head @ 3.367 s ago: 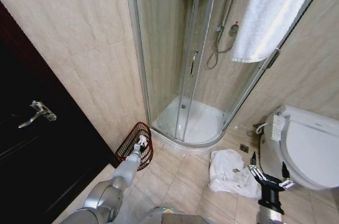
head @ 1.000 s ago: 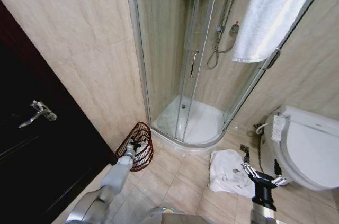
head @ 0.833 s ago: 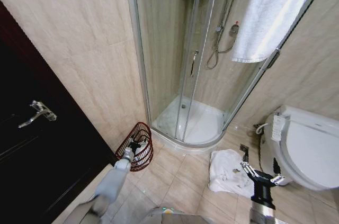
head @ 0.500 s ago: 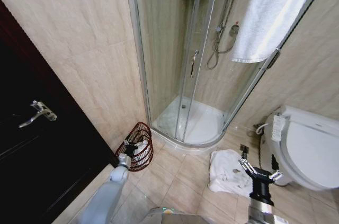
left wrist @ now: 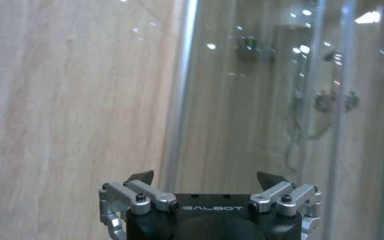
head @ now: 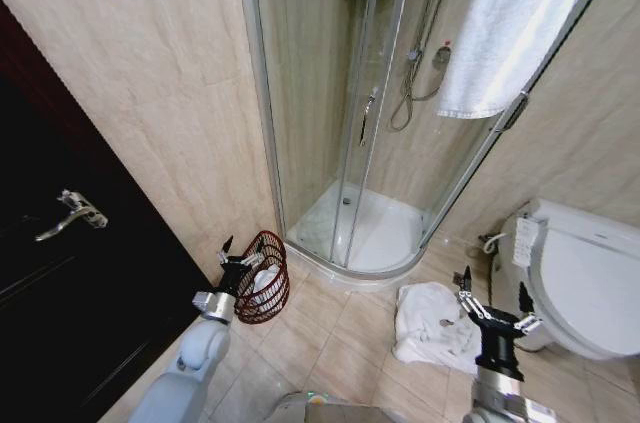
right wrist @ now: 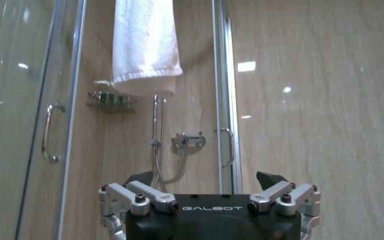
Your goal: Discard the used towel into the hamper.
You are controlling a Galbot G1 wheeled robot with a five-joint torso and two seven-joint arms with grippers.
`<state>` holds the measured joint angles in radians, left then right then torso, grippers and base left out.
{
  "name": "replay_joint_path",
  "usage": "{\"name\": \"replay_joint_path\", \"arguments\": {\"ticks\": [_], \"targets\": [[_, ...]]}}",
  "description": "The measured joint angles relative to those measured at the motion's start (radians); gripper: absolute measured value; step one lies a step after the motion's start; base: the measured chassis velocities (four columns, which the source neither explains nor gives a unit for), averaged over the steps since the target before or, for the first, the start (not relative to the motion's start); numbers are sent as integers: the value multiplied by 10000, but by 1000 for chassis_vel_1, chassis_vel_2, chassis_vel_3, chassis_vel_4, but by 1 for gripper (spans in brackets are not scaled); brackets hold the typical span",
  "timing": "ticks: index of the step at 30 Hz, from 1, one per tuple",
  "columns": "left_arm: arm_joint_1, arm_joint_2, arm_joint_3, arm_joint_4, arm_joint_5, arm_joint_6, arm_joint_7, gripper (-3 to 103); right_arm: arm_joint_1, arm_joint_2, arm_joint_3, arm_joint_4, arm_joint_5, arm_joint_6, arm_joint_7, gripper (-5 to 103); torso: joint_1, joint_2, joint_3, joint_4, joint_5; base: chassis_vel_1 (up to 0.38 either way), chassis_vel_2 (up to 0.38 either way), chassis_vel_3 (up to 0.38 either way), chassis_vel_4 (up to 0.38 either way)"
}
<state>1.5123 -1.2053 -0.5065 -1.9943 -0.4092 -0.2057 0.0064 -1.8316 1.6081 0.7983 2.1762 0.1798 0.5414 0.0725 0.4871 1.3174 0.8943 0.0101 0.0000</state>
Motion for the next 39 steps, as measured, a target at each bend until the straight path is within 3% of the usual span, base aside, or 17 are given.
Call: {"name": "replay_joint_path", "arguments": {"ticks": [7, 8, 10, 14, 18, 31, 39], "targets": [[705, -43, -584, -823, 176, 920, 964, 100, -31, 0, 110, 391, 306, -297, -148, 100, 0, 0, 0, 0, -1, 0, 0, 0, 0], [841, -51, -776, -1044, 112, 1278, 1148, 100, -16, 0, 166, 447, 415, -367, -165, 100, 0, 0, 0, 1, -1, 0, 0, 0, 0], [926, -54, -877, -1237, -16, 1510, 1193, 100, -14, -2, 194, 492, 491, -426, -169, 100, 0, 0, 0, 0, -1, 0, 0, 0, 0], [1198, -116, -1316, -2195, -453, 2552, 1228, 100, -5, -99, 237, 773, 713, -812, -156, 100, 0, 0, 0, 0, 0, 0, 0, 0, 0], [1368, -192, -1541, -2792, -768, 3058, 1219, 100, 34, -212, 235, 1020, 749, -1161, -128, 100, 0, 0, 0, 0, 0, 0, 0, 0, 0], [1967, -858, -2038, -3320, -806, 3554, 1278, 100, 116, -449, 177, 1701, 1082, -1899, -426, 100, 0, 0, 0, -1, 0, 0, 0, 0, 0], [2028, -961, -2147, -3404, -626, 3793, 1553, 100, 1137, -1370, 587, 2201, 1351, -2791, -314, 100, 1, -2, 1, 0, 1, 0, 0, 0, 0]]}}
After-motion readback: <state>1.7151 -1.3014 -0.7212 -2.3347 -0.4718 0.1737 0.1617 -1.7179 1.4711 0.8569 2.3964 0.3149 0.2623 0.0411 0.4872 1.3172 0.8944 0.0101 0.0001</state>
